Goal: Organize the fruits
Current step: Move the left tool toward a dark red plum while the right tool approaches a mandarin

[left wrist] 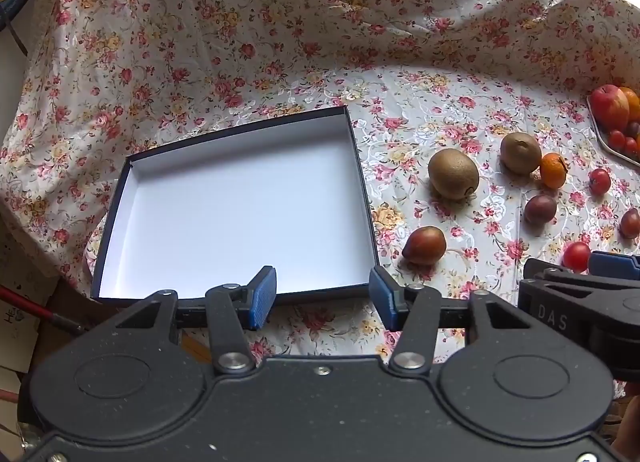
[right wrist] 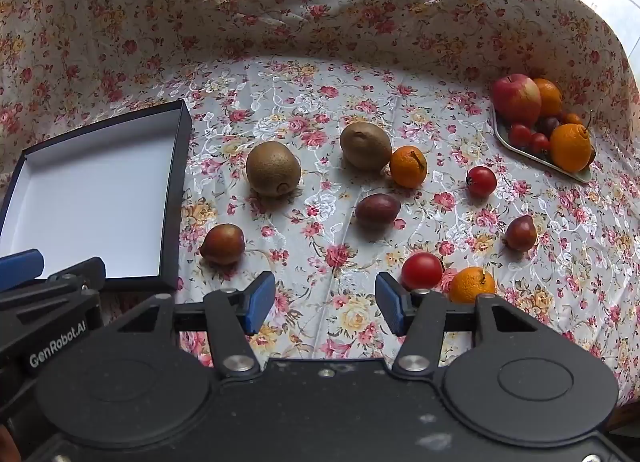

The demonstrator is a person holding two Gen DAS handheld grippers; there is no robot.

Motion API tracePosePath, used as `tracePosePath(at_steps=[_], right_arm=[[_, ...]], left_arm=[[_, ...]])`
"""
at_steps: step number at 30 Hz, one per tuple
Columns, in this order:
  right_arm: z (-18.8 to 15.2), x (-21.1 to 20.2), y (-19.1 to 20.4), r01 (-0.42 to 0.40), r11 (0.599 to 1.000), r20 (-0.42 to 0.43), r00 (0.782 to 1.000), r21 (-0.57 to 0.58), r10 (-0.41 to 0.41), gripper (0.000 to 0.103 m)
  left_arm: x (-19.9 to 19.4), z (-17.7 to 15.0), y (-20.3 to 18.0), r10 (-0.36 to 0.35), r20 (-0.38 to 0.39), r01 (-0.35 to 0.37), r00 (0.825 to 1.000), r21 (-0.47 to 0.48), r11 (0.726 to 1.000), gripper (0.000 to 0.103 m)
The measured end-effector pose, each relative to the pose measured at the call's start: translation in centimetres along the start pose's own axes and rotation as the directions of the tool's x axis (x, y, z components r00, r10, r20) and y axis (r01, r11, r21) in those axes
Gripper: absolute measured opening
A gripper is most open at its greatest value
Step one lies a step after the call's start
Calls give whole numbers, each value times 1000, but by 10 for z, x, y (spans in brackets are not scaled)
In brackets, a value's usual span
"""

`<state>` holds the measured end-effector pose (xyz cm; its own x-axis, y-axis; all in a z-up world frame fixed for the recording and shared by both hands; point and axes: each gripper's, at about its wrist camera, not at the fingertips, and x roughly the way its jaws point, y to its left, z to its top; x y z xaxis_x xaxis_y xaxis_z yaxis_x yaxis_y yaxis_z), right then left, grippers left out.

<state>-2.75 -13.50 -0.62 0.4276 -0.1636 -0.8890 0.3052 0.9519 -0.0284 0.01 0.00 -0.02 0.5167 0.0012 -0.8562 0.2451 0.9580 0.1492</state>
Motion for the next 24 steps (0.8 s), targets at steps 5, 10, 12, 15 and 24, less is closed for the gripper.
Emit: tracePosePath(at_steps=[5, 10, 12, 15, 24], right_arm=[[0, 0, -1, 1, 1000, -3, 1000, 8, -1, 57], [1, 0, -1, 2, 1000, -5, 1000, 9, -2, 57], [1, 0, -2, 0, 1000, -7, 1000, 10, 0, 57], [1, 0, -1, 3, 1000, -5, 1000, 6, -3, 57], [1, 1, 0, 4, 1000, -11, 1000, 4, -4, 57]], left_arm=[[0, 0, 0, -2, -2, 2, 1000, 2, 1000, 59], [0, -1, 0, 0, 0, 0, 1000, -4, 1000, 59], [0, -1, 0, 2, 0, -2, 1000, -1, 1000, 59], [0, -2, 0, 3, -1, -3, 1000, 3, 1000, 59], [2, -3, -3, -4, 3, 4, 1000, 5, 1000, 59]])
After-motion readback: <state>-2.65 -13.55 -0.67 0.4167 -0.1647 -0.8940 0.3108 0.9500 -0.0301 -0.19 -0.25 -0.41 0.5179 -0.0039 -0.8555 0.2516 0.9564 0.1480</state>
